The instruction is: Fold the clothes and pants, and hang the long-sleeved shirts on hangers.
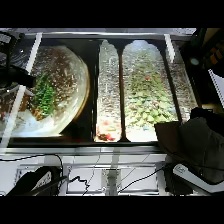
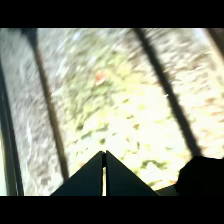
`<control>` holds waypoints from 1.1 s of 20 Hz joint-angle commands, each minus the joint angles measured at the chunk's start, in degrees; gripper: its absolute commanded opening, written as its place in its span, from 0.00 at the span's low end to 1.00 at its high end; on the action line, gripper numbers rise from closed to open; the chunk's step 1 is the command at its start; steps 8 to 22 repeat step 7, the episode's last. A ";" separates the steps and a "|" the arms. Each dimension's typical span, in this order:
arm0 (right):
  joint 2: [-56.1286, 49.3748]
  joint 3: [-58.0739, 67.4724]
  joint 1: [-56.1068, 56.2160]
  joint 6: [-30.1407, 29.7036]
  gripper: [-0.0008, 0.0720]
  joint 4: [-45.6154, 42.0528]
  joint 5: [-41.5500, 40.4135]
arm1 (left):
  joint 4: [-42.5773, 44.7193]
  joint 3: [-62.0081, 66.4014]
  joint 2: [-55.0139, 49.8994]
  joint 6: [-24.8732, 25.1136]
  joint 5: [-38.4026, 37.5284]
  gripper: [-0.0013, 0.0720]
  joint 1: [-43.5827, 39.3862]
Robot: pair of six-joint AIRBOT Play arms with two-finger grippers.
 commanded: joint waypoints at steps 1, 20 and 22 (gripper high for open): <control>-0.70 0.02 21.29 -0.61 0.02 -12.98 -0.83 | 0.00 0.04 0.02 0.02 -0.02 0.03 0.07; -6.73 0.02 43.23 0.09 0.02 -30.23 -0.72 | 0.02 0.04 0.02 0.02 0.00 0.03 0.07; -6.73 0.02 43.23 0.09 0.02 -30.23 -0.72 | 0.02 0.04 0.02 0.02 0.00 0.03 0.07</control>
